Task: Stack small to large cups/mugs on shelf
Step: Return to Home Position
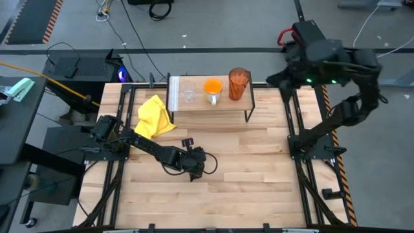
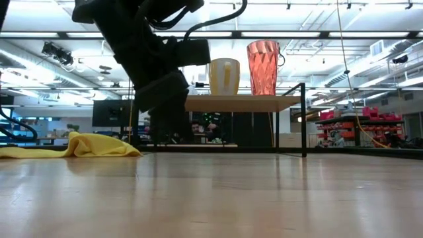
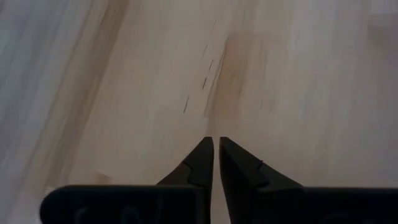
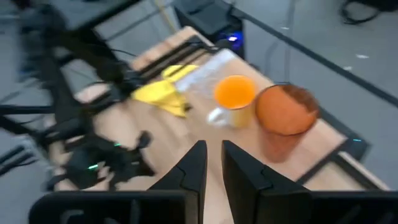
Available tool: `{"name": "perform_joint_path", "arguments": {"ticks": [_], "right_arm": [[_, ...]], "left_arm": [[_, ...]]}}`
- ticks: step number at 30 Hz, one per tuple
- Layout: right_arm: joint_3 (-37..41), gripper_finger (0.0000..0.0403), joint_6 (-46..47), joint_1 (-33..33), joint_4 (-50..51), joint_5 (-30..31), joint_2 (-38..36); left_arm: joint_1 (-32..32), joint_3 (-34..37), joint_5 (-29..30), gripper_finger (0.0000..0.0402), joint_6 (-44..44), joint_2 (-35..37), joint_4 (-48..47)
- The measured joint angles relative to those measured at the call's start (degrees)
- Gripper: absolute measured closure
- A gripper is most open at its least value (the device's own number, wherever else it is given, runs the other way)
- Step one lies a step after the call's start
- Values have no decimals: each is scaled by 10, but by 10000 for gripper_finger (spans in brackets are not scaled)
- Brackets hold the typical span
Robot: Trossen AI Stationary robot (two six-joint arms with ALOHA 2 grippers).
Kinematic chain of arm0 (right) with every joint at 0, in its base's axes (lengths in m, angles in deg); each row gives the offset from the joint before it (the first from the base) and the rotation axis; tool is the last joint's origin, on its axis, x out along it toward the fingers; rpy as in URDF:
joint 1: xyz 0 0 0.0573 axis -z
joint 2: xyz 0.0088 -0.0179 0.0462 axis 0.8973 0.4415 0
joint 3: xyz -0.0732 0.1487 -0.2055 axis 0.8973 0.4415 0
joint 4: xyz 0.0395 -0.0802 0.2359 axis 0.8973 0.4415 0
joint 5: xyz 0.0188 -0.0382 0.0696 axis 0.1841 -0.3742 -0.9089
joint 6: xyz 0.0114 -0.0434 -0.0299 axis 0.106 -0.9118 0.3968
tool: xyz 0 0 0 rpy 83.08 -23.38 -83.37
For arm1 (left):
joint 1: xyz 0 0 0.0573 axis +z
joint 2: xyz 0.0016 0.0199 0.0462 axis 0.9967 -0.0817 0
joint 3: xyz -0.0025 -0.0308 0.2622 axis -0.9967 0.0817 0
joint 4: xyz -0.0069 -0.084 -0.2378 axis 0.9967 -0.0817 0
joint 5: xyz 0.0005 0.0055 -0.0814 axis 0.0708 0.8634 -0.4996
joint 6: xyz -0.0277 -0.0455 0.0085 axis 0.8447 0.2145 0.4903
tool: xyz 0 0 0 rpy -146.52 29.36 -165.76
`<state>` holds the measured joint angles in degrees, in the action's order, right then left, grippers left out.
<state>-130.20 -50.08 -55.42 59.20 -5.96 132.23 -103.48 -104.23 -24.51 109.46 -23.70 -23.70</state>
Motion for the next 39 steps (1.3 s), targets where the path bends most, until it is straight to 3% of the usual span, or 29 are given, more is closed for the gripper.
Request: {"name": "perform_joint_path", "arguments": {"ticks": [6, 12, 20, 28, 34, 39], "right_arm": [[0, 346, 49, -92, 0, 0, -22], [8, 347, 89, -166, 0, 1, -20], [92, 347, 41, -257, -76, 38, -27], [372, 347, -106, -424, -408, -7, -83], [667, 347, -175, -549, -711, -15, -176], [892, 347, -212, -581, -984, -14, -233]], "left_arm": [[-1, 0, 0, 374, 68, 0, 1], [-1, 0, -4, 365, 73, 0, 1], [-1, 0, -4, 363, 45, 0, 3], [-18, 0, -3, 372, 54, 0, 26], [-49, 0, 25, 365, 54, 0, 33], [-59, 0, 59, 361, 53, 0, 44]]}}
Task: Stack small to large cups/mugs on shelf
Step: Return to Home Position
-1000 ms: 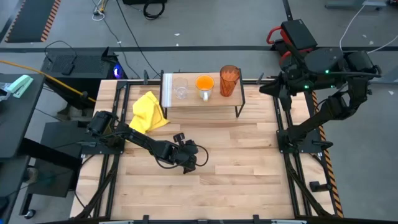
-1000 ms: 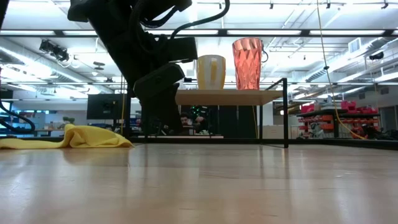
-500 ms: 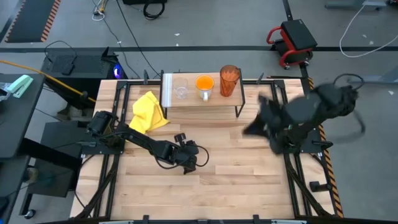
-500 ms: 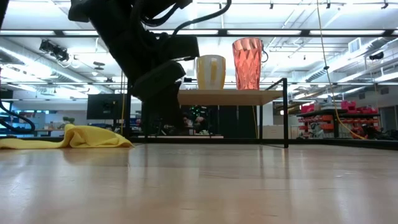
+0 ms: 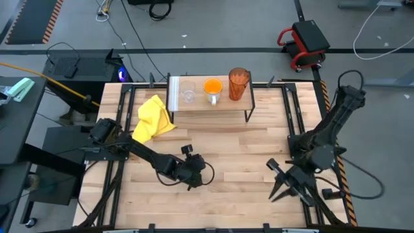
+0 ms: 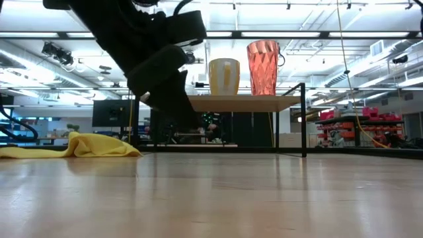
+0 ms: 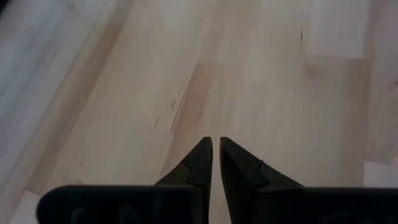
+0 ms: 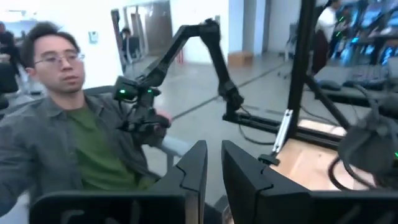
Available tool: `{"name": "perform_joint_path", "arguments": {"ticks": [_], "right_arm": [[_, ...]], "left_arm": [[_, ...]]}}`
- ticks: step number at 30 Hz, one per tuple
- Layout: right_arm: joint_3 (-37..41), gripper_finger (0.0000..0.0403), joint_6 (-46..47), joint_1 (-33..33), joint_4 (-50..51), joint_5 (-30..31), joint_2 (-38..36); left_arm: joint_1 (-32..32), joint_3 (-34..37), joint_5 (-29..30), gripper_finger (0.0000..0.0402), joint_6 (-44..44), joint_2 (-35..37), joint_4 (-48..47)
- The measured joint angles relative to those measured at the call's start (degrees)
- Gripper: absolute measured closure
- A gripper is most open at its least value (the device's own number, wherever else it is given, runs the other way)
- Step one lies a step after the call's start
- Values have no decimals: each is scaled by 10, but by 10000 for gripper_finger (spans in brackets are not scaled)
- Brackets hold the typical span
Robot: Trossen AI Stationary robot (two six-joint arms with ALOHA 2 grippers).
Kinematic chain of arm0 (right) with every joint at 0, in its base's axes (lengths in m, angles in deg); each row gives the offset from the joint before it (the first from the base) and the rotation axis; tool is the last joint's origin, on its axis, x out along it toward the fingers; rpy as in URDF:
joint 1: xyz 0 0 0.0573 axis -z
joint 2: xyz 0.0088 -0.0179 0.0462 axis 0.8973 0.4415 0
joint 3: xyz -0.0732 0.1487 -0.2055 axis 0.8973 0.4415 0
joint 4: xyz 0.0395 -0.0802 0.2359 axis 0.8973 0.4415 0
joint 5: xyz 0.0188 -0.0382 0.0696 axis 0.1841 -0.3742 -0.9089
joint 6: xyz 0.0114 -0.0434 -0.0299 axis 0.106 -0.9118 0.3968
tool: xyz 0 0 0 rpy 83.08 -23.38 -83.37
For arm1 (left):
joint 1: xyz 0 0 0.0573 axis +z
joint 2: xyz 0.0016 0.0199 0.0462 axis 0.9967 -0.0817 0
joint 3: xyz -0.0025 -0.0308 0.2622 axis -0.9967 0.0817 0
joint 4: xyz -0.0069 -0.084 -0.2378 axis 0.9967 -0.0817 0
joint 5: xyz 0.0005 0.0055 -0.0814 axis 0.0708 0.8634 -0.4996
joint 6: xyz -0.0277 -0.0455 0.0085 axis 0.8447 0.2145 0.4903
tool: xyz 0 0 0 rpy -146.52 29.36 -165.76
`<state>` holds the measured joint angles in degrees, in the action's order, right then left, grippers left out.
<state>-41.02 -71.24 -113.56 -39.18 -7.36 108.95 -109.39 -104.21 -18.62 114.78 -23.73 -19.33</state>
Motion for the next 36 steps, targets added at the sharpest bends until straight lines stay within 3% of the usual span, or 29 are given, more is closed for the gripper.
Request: {"name": "perform_joint_path", "arguments": {"ticks": [6, 10, 19, 31, 36], "right_arm": [[160, 347, -4, 31, -203, -10, -23], [201, 347, 7, 73, -276, -93, -31], [205, 347, 18, 173, -252, -247, -68], [205, 347, 25, 282, -195, -355, -169], [205, 347, 31, 309, -146, -363, -228]], "left_arm": [[-4, 0, 7, 369, -72, 0, 65], [-14, 0, 6, 373, -132, 10, 113], [0, 0, 4, 365, -202, 107, 101], [34, 0, -26, 369, -225, 349, -18], [26, 0, -27, 374, -225, 440, -47]]}}
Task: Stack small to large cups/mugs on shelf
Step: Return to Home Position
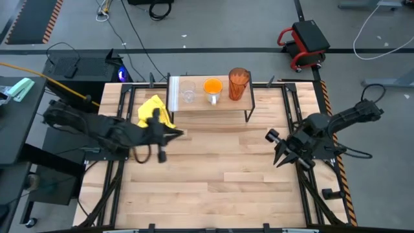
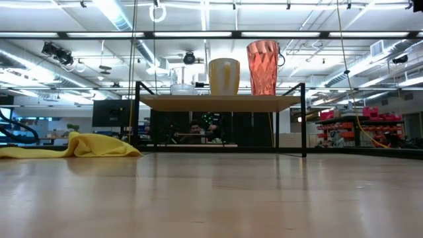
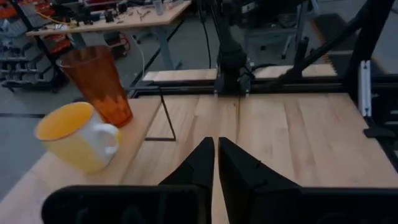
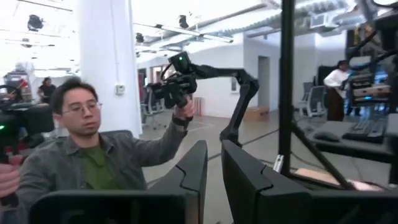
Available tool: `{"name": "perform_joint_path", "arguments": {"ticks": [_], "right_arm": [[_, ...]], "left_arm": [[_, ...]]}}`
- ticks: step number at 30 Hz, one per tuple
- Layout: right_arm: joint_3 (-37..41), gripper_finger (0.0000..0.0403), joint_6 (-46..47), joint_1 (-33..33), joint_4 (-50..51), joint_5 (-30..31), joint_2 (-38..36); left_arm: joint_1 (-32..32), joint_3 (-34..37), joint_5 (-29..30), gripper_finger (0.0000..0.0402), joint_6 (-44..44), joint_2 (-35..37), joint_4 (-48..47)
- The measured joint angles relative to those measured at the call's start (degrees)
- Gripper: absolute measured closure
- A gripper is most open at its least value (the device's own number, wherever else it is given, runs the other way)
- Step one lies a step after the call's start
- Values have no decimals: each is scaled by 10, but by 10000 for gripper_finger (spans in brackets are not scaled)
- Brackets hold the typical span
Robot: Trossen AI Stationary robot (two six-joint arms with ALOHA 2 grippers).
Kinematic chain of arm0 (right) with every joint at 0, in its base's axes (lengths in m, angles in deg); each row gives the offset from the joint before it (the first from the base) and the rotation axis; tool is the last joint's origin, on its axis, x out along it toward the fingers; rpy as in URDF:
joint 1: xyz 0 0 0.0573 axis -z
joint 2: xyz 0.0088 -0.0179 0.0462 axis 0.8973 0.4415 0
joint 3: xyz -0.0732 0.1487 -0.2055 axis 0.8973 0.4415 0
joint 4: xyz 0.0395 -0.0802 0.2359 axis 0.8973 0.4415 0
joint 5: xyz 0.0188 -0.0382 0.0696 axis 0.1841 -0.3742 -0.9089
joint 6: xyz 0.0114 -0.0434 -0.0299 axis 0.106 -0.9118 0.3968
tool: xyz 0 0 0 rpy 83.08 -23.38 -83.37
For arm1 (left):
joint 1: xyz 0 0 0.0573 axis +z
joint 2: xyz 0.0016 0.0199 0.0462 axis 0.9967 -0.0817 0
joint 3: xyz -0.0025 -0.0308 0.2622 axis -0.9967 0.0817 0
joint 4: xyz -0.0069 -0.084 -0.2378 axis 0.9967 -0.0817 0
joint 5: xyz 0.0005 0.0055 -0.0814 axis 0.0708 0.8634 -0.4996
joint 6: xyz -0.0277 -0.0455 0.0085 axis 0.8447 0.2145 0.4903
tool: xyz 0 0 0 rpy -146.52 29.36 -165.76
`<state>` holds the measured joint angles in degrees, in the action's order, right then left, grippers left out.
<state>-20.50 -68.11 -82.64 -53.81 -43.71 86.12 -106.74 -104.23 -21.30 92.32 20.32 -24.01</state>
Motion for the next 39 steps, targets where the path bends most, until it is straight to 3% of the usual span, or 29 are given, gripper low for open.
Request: {"name": "perform_joint_path", "arguments": {"ticks": [10, 29, 34, 37, 39], "right_arm": [[0, 346, 10, 36, 37, 0, -59], [0, 346, 10, 54, 65, 0, -113], [0, 346, 13, 69, 81, 0, -115], [0, 346, 25, 74, 84, 0, -112], [0, 346, 34, 70, 81, 0, -105]], "left_arm": [[-3, 0, 23, 363, 35, 115, -89], [-3, 1, 52, 368, 75, 288, -156], [-3, 74, 57, 362, 73, 351, -139], [-3, 146, 65, 361, 66, 404, -79], [-4, 200, 25, 363, 52, 440, -30]]}}
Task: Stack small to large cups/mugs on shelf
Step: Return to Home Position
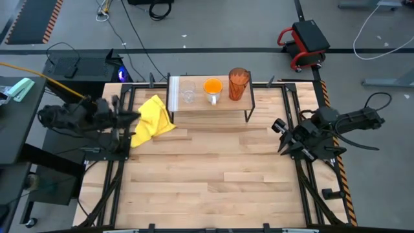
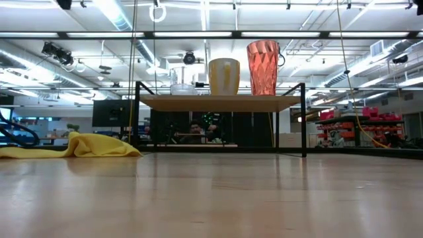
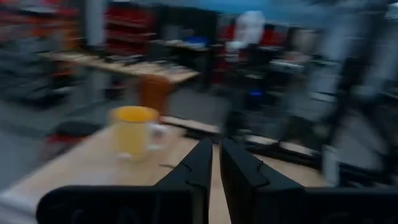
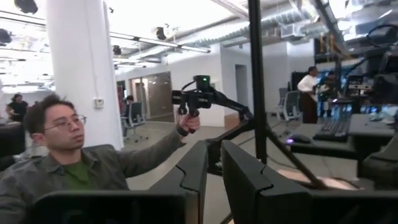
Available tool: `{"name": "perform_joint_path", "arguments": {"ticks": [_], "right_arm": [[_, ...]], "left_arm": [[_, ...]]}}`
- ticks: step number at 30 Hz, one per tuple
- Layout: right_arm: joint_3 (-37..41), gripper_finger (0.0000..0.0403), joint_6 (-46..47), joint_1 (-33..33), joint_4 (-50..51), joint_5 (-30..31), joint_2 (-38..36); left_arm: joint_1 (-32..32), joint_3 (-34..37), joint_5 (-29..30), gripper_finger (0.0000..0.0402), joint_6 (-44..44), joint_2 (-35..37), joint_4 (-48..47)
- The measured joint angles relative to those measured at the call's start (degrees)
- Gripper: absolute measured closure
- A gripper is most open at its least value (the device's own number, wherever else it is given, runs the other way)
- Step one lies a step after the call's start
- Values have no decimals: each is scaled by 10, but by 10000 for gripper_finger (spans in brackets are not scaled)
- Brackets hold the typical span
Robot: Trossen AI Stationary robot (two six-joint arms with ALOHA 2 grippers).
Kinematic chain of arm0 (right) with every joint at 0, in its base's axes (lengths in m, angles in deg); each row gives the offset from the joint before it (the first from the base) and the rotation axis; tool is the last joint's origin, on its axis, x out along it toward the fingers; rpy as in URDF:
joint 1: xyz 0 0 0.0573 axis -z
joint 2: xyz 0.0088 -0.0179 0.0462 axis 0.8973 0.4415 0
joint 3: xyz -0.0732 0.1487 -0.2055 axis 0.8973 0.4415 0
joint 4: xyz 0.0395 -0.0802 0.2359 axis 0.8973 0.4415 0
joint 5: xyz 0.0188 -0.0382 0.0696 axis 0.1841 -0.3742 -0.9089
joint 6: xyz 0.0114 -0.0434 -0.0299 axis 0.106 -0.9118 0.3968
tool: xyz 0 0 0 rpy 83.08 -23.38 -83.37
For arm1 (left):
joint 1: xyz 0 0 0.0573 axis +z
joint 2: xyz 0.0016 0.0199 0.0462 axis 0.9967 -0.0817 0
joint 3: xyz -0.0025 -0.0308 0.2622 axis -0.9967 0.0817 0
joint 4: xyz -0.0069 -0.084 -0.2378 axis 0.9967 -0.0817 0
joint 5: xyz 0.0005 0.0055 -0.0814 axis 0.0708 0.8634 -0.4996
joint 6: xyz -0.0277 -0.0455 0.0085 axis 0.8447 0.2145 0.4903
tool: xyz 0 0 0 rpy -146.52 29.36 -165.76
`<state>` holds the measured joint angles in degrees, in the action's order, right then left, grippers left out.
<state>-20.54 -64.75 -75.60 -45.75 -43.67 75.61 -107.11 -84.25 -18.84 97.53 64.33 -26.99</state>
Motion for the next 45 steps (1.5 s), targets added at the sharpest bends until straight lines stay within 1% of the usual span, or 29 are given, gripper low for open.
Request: {"name": "perform_joint_path", "arguments": {"ticks": [3, 6, 8, 9, 12, 15, 21, 26, 29, 35, 38, 42, 45], "right_arm": [[0, 347, 1, -15, -9, 0, 19], [0, 347, 0, -38, -58, 0, 55], [0, 347, -12, -57, -96, -1, 82], [0, 347, -18, -66, -112, -5, 94], [0, 347, -36, -86, -129, -31, 121], [0, 347, -39, -80, -129, -57, 113], [0, 347, -25, -34, -122, -60, 9], [0, 347, -15, -13, -72, -61, -65], [0, 347, -15, -13, -52, -58, -91], [0, 347, -26, -13, -42, -56, -131], [0, 347, -29, -13, -24, -56, -165], [0, 347, -29, -13, 13, -50, -211], [0, 347, -30, -13, 35, -41, -238]], "left_arm": [[0, 76, -98, 368, -30, 46, 77], [0, 141, -181, 371, -55, 81, 159], [0, 171, -213, 373, -70, 97, 193], [-1, 181, -219, 374, -73, 106, 195], [0, 195, -217, 373, -73, 125, 201], [-1, 196, -221, 369, -85, 131, 197], [-1, 191, -222, 362, -122, 131, 204], [-1, 191, -222, 362, -132, 131, 203], [-1, 191, -222, 366, -132, 131, 204], [-1, 191, -216, 371, -111, 131, 208], [-1, 191, -222, 369, -129, 131, 210], [-1, 191, -228, 363, -133, 131, 227], [-1, 190, -228, 361, -144, 147, 240]]}}
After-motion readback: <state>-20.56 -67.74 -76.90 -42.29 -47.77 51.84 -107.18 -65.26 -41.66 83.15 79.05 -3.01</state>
